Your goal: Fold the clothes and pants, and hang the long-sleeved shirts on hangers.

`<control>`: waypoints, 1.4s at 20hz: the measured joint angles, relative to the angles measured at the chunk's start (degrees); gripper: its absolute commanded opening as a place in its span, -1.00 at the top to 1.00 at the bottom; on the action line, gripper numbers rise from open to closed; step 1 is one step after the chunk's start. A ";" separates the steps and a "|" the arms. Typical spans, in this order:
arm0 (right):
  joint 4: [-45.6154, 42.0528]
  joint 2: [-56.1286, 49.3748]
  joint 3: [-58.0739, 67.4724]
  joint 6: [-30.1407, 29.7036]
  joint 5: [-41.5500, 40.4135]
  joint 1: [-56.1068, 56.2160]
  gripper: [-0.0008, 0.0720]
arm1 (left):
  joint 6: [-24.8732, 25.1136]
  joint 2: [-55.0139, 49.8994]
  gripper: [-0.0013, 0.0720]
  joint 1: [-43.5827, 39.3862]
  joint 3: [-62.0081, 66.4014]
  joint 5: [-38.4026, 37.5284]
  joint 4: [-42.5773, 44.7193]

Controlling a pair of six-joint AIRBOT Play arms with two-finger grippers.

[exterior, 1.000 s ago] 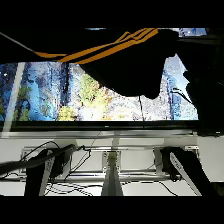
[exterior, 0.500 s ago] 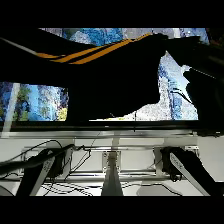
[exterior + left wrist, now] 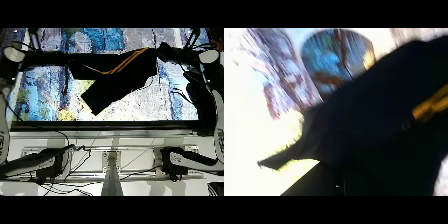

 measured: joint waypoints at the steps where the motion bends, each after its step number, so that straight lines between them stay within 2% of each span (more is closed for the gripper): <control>1: -0.72 -1.05 0.02 0.00 -0.24 -1.03 0.91 | -0.96 -0.66 0.93 -0.68 0.00 -3.37 -0.02; 5: -5.57 -3.15 0.02 0.00 1.73 -5.64 0.91 | -4.98 -1.14 0.93 -3.63 -1.27 -15.72 -0.07; 9: -14.43 -3.87 0.04 0.00 9.29 -9.40 0.90 | -7.41 0.55 0.93 -9.03 -7.76 -18.99 -0.26; 10: -17.20 -4.09 0.02 0.00 12.11 -9.88 0.75 | -7.96 0.74 0.93 -10.19 -9.90 -18.10 -0.22; 11: -19.71 -4.39 0.00 0.00 14.62 -10.23 -0.05 | -8.22 0.85 0.92 -11.21 -12.28 -16.55 0.04; 12: -22.40 -4.76 0.00 -0.24 17.73 -10.51 -0.69 | -8.39 0.98 0.91 -11.85 -14.40 -15.06 0.28; 13: -24.74 -5.20 0.00 -0.72 20.41 -10.75 -0.89 | -8.41 0.98 0.49 -12.31 -16.39 -13.55 1.01; 14: -26.58 -5.66 0.00 -1.09 22.47 -10.84 -0.92 | -8.59 0.92 -0.33 -12.50 -17.79 -12.66 1.73; 15: -28.06 -6.08 0.00 -1.29 24.02 -10.95 -0.92 | -8.66 0.79 -0.86 -12.59 -18.82 -11.93 2.54; 16: -29.18 -6.62 0.02 -1.46 24.48 -11.02 -0.92 | -8.90 0.63 -0.93 -12.61 -19.65 -11.10 3.34; 21: -30.62 -9.66 0.57 0.98 21.38 -11.85 -0.92 | -9.44 0.35 -0.92 -12.61 -21.27 -6.88 5.11; 25: -22.75 -13.73 5.18 3.39 20.22 -15.89 -0.92 | -9.62 0.33 -0.92 -12.61 -21.57 -4.85 5.62; 28: -17.29 -18.32 8.46 4.72 23.50 -18.60 -0.92 | -9.62 0.33 -0.92 -12.61 -21.64 -3.93 5.73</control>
